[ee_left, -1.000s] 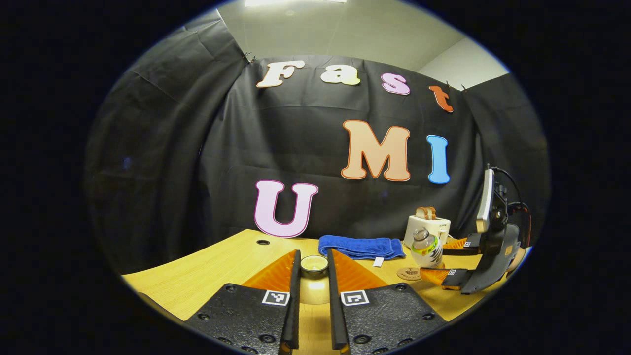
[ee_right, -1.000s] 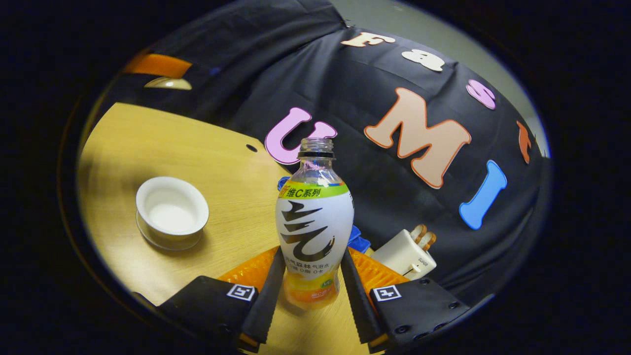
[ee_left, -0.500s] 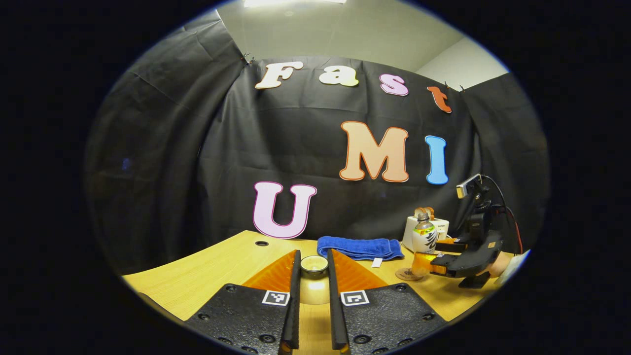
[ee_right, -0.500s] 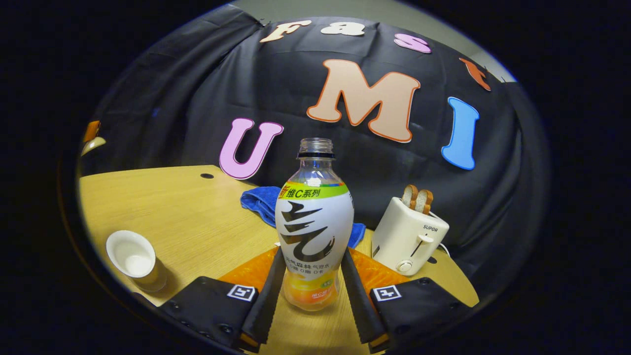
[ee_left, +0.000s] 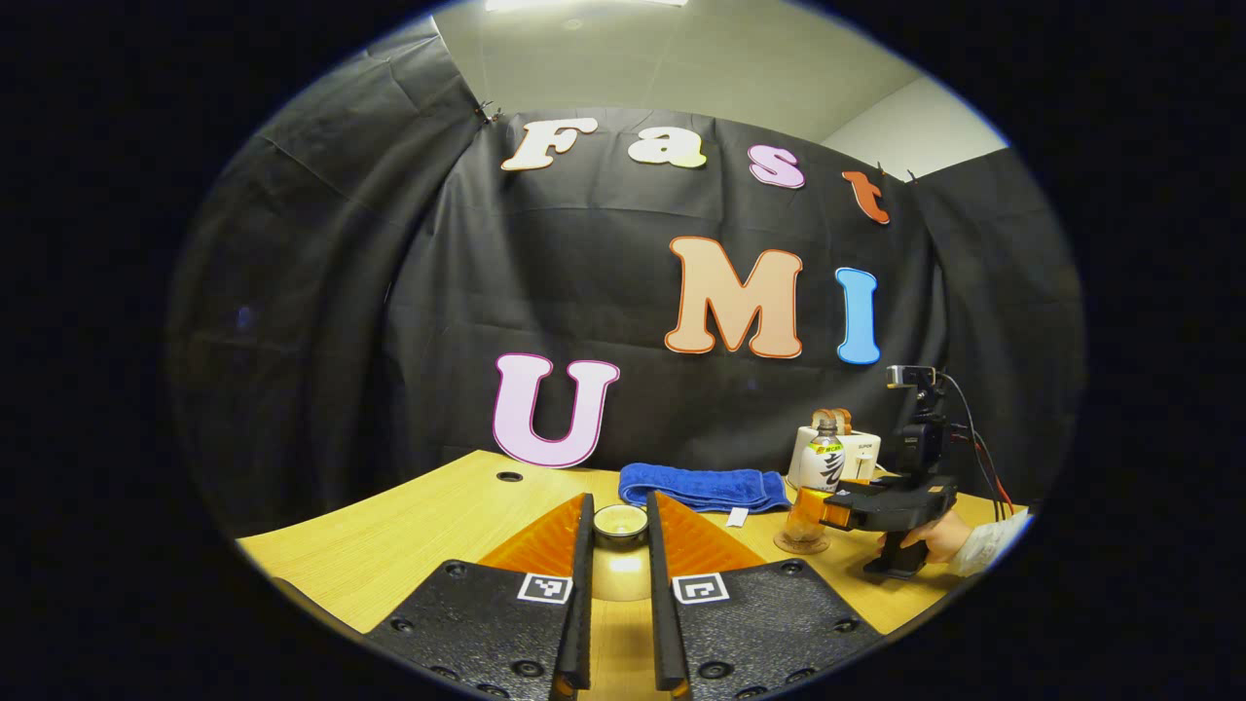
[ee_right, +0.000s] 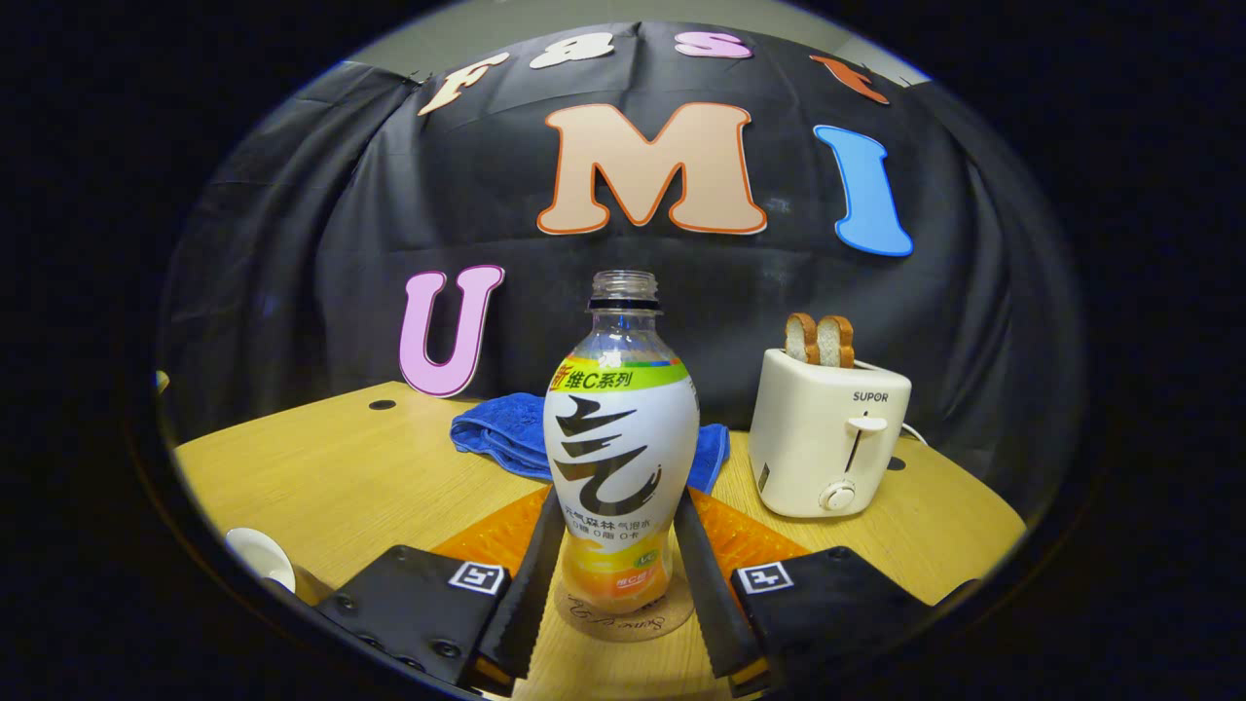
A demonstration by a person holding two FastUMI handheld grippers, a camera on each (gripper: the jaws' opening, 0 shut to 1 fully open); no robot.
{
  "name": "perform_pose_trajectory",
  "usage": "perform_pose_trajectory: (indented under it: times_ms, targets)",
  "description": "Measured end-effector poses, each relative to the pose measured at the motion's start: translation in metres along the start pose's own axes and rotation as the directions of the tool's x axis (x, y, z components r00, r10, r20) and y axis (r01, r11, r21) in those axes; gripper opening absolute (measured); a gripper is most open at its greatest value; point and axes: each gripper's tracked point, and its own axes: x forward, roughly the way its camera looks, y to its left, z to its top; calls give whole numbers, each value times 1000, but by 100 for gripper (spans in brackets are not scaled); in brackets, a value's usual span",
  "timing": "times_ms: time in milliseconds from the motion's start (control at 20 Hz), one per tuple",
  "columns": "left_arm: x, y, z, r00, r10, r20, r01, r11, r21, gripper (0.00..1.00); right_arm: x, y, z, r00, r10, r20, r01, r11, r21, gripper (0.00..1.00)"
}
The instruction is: Open the teacup lid with one hand, grasp the water bottle and pour water into the teacup with the other hand; after pouring, place the water bottle on the coaster and then close the teacup lid.
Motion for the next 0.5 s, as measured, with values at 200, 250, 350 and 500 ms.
perform_pose_trajectory:
  times_ms: [200, 250, 350, 500]
  targets:
    - [0, 0, -2, 1000, 0, -5, 0, 1000, -1, 23, 3, -8, -6, 1000, -21, -5, 21, 1000, -7, 72]
    - [1, 0, -3, 1000, 0, -6, 0, 1000, -2, 23, 2, -8, -7, 1000, -22, -5, 22, 1000, -2, 73]
    - [1, -1, -4, 1000, -1, -10, 1, 1000, -4, 23, 2, -10, -7, 1000, -22, -7, 22, 1000, 7, 70]
    - [2, -4, -5, 1000, -7, -12, 7, 1000, -9, 22, -2, -11, -8, 1000, -23, -10, 23, 1000, 5, 72]
